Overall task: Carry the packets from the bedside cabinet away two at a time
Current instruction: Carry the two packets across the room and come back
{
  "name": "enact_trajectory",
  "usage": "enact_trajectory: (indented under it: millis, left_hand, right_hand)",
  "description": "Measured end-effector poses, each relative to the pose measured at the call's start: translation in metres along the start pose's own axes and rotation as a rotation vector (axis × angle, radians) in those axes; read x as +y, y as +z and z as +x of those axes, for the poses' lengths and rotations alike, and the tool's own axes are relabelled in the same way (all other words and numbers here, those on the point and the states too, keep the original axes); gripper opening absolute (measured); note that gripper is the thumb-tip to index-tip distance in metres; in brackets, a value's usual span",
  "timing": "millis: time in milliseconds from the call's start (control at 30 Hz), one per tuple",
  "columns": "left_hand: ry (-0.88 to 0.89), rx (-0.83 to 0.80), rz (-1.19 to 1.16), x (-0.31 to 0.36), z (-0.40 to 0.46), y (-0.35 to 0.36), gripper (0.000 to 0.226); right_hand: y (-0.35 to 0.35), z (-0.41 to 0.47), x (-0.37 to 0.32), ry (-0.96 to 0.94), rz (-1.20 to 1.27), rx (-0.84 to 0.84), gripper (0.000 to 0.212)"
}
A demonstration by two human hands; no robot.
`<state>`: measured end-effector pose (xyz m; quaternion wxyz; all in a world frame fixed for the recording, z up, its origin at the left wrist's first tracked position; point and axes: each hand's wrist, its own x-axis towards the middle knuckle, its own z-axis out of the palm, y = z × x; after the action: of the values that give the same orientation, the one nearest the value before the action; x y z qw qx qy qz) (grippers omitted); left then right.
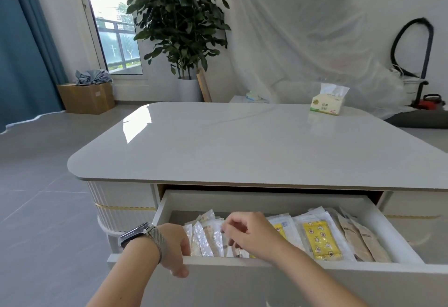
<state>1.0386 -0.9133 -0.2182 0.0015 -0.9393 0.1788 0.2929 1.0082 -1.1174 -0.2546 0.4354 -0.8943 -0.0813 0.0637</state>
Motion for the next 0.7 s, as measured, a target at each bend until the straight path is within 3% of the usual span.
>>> enact_trajectory:
  millis: [67, 133, 233, 300, 367, 433, 500, 633, 700]
  left_hand:
    - [0.014, 0.014, -0.009, -0.001, 0.005, 0.000, 0.033]
    - [0.026, 0.044, -0.031, -0.002, 0.008, 0.000, 0.029]
    - [0.062, 0.156, 0.030, -0.003, 0.009, -0.003, 0.019]
    - [0.033, 0.287, 0.044, -0.004, 0.013, -0.001, 0.023]
    - [-0.026, 0.498, 0.080, -0.006, 0.020, 0.008, 0.056]
    - [-0.079, 0.617, 0.126, -0.007, 0.024, 0.014, 0.115]
    - [-0.088, 0.674, 0.083, -0.001, 0.027, 0.015, 0.133]
    - [-0.049, 0.732, 0.091, 0.010, 0.028, 0.005, 0.106]
    - [-0.053, 0.658, 0.111, 0.016, 0.031, -0.004, 0.109]
  right_hand:
    - [-0.026, -0.026, 0.025, -0.122, -0.297, 0.077, 0.017]
    - [-0.050, -0.049, 0.049, -0.257, -0.495, 0.207, 0.038]
    - [-0.078, -0.067, 0.068, -0.176, -0.544, 0.275, 0.077]
    - [-0.092, -0.072, 0.075, -0.118, -0.587, 0.276, 0.089]
    - [-0.100, -0.070, 0.085, -0.080, -0.604, 0.246, 0.094]
    - [-0.105, -0.063, 0.098, -0.058, -0.628, 0.213, 0.099]
    - [-0.110, -0.056, 0.113, -0.042, -0.668, 0.219, 0.107]
    - [-0.118, -0.057, 0.119, 0.023, -0.742, 0.268, 0.108]
    - [-0.119, -0.059, 0.112, 0.046, -0.710, 0.295, 0.113]
